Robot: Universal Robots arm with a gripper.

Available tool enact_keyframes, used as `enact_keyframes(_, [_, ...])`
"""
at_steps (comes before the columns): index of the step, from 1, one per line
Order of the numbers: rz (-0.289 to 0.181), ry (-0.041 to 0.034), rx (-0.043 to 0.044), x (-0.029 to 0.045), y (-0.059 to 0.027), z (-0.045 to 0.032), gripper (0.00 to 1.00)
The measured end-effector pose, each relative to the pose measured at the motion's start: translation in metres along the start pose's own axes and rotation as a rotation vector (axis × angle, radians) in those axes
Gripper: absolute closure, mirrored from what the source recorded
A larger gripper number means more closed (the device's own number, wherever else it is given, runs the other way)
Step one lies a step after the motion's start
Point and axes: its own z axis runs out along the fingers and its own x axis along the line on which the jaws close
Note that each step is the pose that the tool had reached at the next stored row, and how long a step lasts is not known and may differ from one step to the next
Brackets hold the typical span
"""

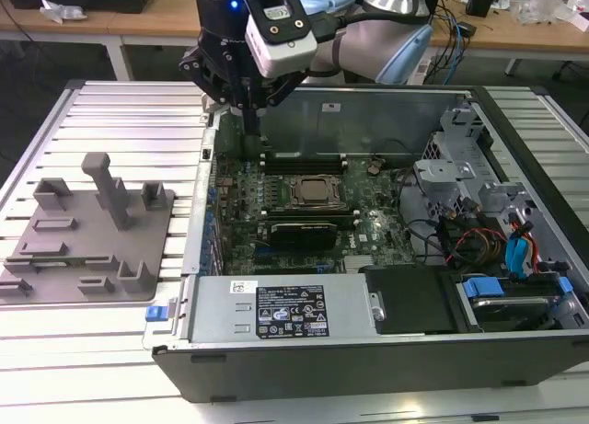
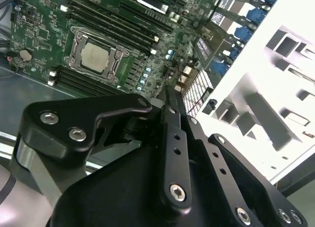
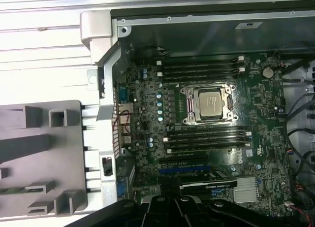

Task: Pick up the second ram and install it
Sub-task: 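Reach for the second ram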

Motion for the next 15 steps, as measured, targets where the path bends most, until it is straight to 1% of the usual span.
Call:
enact_keyframes(2, [0.0,0.0,0.0001,0.0023,-0.0002,-0.0001,0.92])
enact_keyframes(3, [0.0,0.0,0.0,0.0053,-0.0004,-0.0001,0.92])
enact_keyframes(7, [0.0,0.0,0.0,0.0108,-0.0008,-0.0003,0.92])
enact_keyframes(11, [0.0,0.0,0.0,0.0194,-0.0014,-0.0005,0.92])
enact_keyframes(15, [0.0,-0.0001,0.0,0.0248,-0.0018,-0.0006,0.92])
